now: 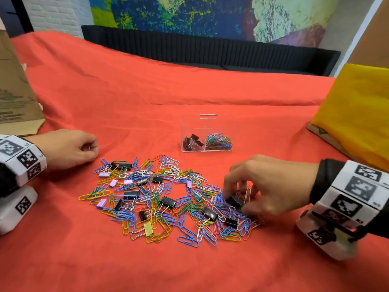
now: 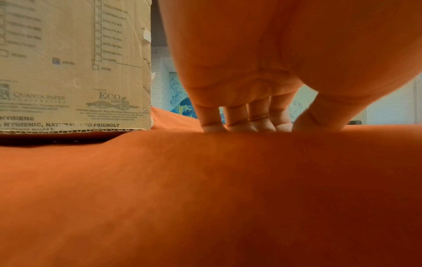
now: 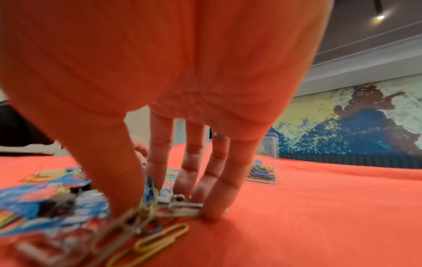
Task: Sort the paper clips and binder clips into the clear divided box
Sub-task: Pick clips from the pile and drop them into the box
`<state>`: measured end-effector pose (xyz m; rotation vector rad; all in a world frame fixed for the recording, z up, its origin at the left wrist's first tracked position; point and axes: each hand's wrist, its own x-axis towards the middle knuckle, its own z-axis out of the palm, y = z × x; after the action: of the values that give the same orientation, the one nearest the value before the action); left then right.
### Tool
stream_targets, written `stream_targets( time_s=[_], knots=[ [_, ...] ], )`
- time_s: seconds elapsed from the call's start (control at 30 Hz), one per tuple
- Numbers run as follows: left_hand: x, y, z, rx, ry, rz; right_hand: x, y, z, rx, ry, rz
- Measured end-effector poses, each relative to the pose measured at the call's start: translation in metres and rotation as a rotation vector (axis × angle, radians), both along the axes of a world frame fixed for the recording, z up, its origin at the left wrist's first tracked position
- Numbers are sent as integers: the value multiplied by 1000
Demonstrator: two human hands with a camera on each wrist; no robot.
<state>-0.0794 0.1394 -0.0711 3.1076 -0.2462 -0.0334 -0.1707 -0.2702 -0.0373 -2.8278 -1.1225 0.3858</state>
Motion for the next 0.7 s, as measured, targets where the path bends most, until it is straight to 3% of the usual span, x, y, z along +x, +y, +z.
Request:
stream_targets(
  time_s=[0.3,0.47,0.7],
  knots=[
    [4,4,-3,-6,10,-5,5,1,9,96,28,-91],
    [1,1,-1,-13,17,8,29,-5,28,347,49,-151],
    [-3,-2,3,-4,30,10,105,27,34,597,-253,-316]
  ],
)
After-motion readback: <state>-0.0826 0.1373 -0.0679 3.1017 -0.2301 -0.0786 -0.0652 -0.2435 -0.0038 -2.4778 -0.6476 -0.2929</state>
